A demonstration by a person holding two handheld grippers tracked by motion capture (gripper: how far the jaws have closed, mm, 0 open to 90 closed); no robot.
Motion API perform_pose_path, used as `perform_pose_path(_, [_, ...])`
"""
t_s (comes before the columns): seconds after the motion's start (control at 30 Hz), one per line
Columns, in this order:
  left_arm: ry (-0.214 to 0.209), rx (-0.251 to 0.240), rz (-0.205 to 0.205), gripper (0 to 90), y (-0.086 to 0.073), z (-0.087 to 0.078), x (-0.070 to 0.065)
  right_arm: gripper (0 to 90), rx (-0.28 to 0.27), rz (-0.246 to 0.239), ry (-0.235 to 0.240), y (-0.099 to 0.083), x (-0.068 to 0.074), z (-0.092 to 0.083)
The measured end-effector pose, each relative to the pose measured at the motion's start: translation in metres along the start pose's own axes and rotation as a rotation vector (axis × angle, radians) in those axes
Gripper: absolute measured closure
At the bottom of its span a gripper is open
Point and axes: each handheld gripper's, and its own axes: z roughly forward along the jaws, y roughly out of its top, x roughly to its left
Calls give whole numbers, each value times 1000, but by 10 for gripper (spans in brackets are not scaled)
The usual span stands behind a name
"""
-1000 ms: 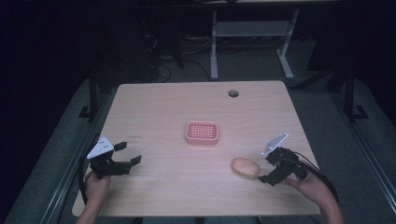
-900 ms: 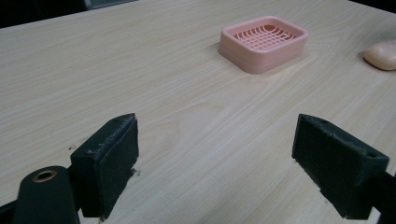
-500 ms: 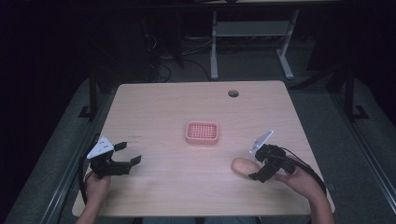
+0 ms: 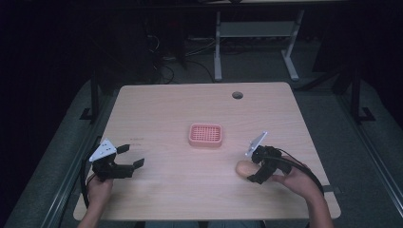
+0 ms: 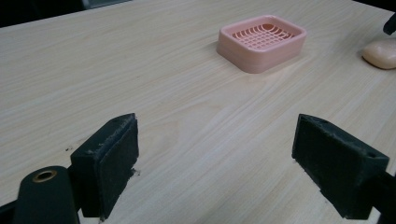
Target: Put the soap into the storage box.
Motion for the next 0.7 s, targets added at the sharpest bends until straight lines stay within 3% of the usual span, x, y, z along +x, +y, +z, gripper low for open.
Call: perform_pose_path(0.7, [0, -6, -1, 143, 0, 0, 0, 278, 66, -23, -22, 12, -1, 17])
